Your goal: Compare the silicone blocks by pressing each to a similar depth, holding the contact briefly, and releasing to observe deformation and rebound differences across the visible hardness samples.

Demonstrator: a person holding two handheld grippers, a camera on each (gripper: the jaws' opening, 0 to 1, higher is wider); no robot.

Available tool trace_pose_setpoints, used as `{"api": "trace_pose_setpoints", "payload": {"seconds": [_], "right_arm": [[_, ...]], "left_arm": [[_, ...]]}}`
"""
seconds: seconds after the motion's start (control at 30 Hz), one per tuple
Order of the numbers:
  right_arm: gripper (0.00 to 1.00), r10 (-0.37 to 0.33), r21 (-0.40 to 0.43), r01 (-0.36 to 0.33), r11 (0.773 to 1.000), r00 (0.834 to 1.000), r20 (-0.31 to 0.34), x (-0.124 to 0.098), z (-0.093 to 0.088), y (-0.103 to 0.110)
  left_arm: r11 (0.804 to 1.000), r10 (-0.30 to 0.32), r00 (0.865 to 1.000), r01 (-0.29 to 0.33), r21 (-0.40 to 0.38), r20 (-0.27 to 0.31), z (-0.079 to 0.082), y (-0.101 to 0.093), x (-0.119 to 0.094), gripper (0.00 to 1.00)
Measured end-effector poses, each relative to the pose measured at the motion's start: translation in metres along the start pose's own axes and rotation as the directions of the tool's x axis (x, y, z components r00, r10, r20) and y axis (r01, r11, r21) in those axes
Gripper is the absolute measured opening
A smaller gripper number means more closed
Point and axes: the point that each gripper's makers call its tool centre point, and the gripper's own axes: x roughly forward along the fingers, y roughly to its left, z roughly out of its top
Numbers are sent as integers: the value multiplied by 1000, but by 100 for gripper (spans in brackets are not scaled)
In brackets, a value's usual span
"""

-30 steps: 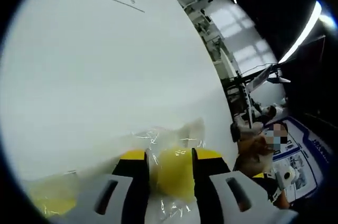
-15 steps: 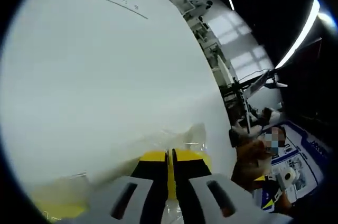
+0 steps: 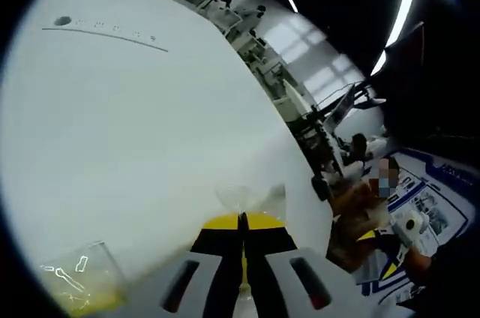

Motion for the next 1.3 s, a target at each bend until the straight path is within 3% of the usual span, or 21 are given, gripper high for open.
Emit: {"api": "trace_pose_setpoints", "payload": {"seconds": [0.5,0.8,1.03,1.3], "right_arm": [[57,69,-35,-69,997,998,0,29,14,14],[55,103,-46,-103,994,995,-14,40,17,21],[54,119,-64,-120,991,993,-8,47,21,28],[54,134,-102,-134,986,991,-5,54,25,32]], "left_arm": [[992,-92,994,86,94,54,11,-15,-33,0],[977,-107,993,95,188,53,7,-26,-55,0],[953,-124,991,106,283,45,0,-41,-73,0],[943,-122,990,94,318,69,-5,-52,-95,0]]}}
